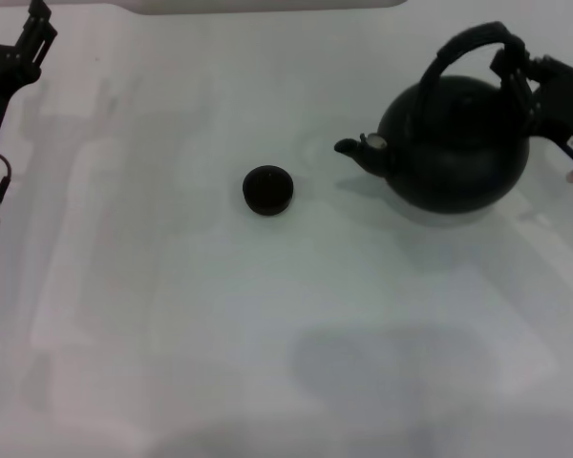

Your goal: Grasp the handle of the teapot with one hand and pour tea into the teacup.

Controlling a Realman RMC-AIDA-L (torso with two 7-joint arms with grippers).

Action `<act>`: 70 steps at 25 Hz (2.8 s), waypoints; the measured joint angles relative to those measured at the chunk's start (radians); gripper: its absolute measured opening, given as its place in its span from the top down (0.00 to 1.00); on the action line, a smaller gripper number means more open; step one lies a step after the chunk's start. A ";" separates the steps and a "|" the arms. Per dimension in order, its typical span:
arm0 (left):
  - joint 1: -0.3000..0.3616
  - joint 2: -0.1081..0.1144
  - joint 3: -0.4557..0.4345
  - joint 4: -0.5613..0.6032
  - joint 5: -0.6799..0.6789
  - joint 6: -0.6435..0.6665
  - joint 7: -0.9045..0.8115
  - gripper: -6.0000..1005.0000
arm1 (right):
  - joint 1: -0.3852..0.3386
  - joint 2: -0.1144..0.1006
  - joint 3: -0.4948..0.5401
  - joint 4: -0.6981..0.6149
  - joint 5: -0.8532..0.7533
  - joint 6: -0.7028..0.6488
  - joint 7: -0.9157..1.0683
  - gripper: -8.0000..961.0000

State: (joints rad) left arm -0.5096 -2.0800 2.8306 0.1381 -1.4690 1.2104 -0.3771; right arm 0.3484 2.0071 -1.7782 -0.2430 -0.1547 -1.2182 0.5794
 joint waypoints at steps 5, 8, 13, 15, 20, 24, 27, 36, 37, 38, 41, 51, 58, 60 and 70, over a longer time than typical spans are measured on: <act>-0.002 0.001 0.000 0.000 0.001 0.001 0.000 0.13 | -0.005 0.003 -0.003 0.010 0.002 0.000 0.001 0.78; -0.003 0.001 0.000 -0.001 0.000 0.001 0.001 0.13 | -0.005 0.005 -0.011 0.020 0.000 0.002 0.001 0.77; -0.008 0.002 0.000 -0.003 0.000 -0.003 0.001 0.13 | 0.002 0.005 -0.033 0.027 -0.001 0.013 -0.007 0.76; -0.009 0.002 0.000 -0.003 0.000 -0.004 0.001 0.13 | 0.003 0.006 -0.034 0.027 -0.002 0.020 -0.008 0.76; -0.009 0.002 0.000 -0.004 0.000 -0.005 0.001 0.13 | 0.011 0.006 -0.035 0.026 -0.002 0.066 -0.011 0.75; -0.011 0.002 0.000 -0.007 -0.001 -0.003 0.000 0.13 | 0.014 0.007 -0.035 0.022 0.000 0.086 -0.019 0.74; -0.009 0.003 0.000 -0.009 -0.002 -0.001 -0.001 0.13 | 0.013 0.007 -0.034 0.022 0.000 0.086 -0.019 0.73; -0.009 0.002 0.000 -0.009 -0.003 -0.003 0.000 0.13 | 0.008 0.005 -0.052 0.032 -0.004 0.056 -0.020 0.71; -0.009 0.002 0.000 -0.009 -0.004 -0.003 0.000 0.13 | 0.009 0.004 -0.054 0.032 -0.004 0.058 -0.020 0.71; -0.009 0.002 0.000 -0.009 -0.004 -0.002 0.000 0.13 | 0.009 0.004 -0.055 0.032 -0.004 0.060 -0.019 0.71; -0.008 0.003 0.000 -0.010 -0.005 -0.002 0.000 0.13 | 0.009 0.004 -0.056 0.032 -0.005 0.067 -0.014 0.70; -0.007 0.003 0.000 -0.011 -0.005 0.000 0.000 0.13 | 0.001 0.002 -0.048 0.032 0.004 0.059 0.031 0.49; -0.006 0.003 0.000 -0.011 -0.005 0.001 0.005 0.13 | -0.044 -0.010 -0.037 0.035 0.006 -0.022 0.103 0.31; -0.007 0.003 0.000 -0.011 -0.005 0.000 0.005 0.13 | -0.064 -0.017 -0.037 0.037 0.003 -0.062 0.120 0.26; -0.014 0.003 0.000 -0.014 -0.005 0.000 0.074 0.13 | -0.121 -0.018 0.147 0.074 0.010 -0.178 0.082 0.09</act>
State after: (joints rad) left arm -0.5240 -2.0775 2.8302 0.1244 -1.4741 1.2107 -0.3026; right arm 0.2270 1.9895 -1.6316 -0.1687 -0.1451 -1.3957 0.6612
